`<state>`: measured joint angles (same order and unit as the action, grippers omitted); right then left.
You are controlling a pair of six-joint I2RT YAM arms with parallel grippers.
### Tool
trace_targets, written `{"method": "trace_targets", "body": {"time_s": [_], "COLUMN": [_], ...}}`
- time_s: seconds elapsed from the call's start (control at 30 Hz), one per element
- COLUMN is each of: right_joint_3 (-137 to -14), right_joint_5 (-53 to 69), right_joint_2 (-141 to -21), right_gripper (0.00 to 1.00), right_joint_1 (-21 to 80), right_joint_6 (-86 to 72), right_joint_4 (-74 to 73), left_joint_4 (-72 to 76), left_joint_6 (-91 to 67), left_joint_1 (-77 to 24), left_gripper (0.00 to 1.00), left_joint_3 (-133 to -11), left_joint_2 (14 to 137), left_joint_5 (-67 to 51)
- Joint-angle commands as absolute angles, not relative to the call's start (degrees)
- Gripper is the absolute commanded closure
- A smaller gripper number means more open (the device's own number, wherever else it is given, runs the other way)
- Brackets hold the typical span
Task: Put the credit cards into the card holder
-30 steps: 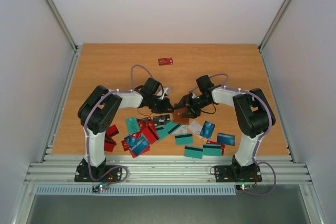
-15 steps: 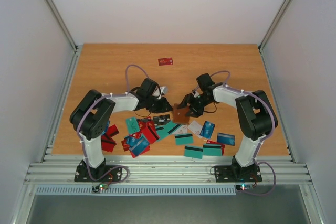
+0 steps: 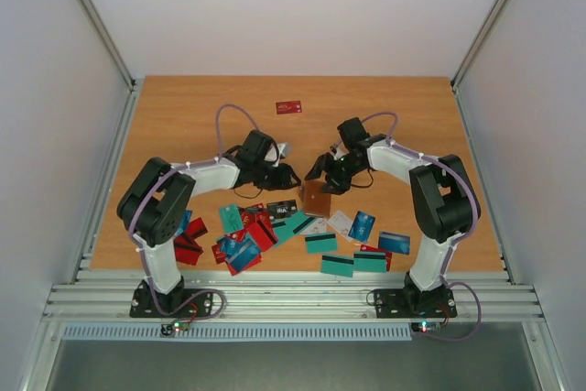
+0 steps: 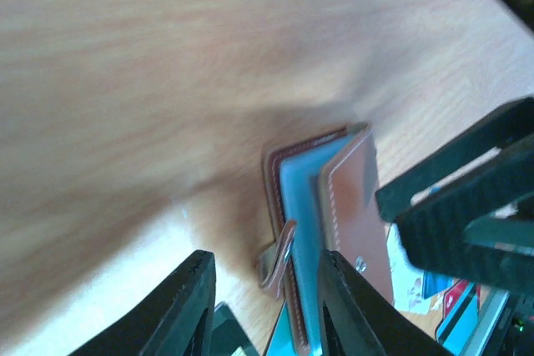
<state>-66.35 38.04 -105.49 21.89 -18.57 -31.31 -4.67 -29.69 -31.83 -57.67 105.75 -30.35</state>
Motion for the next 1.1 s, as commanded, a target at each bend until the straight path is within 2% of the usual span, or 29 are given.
{"method": "trace_targets", "body": {"time_s": [0.0,0.17,0.6,0.67,0.9,1.07], "right_joint_3": [-68.43,-68.88,-68.91,-68.79,-69.23,-70.22], "right_joint_5": [41.15,44.78,47.99,47.99,48.76,52.19], "right_joint_2": [-105.84,-108.53,-111.14,-111.42,-112.26,-113.13], "right_gripper": [0.4,0.4,0.4,0.4,0.4,0.4], "right_joint_1": [22.9,23.29,23.2,23.16,22.85,23.01], "right_joint_6": [-19.14,-20.09,-18.68,-18.13,-17.51,-19.26], "right_joint_4": [-30.0,-26.98,-25.94,-26.67,-27.31,-23.76], "left_joint_4": [-8.51,-6.86,-5.61,-4.91,-1.03,-0.85], "left_joint_6": [-24.35,-22.21,-16.15,-16.51,-18.35,-19.7], "left_joint_1": [-31.46,-30.85,-30.16,-30.15,-30.13,-30.08], "left_gripper": [0.64,0.65,0.68,0.72,0.99,1.0], "left_joint_3": [-62.03,-64.21,-66.05,-66.43,-66.78,-65.58], "left_joint_2": [104.95,108.34,114.52,115.36,116.63,115.07], "left_joint_5": [-29.27,-37.72,-47.18,-47.48,-49.11,-48.31]}}
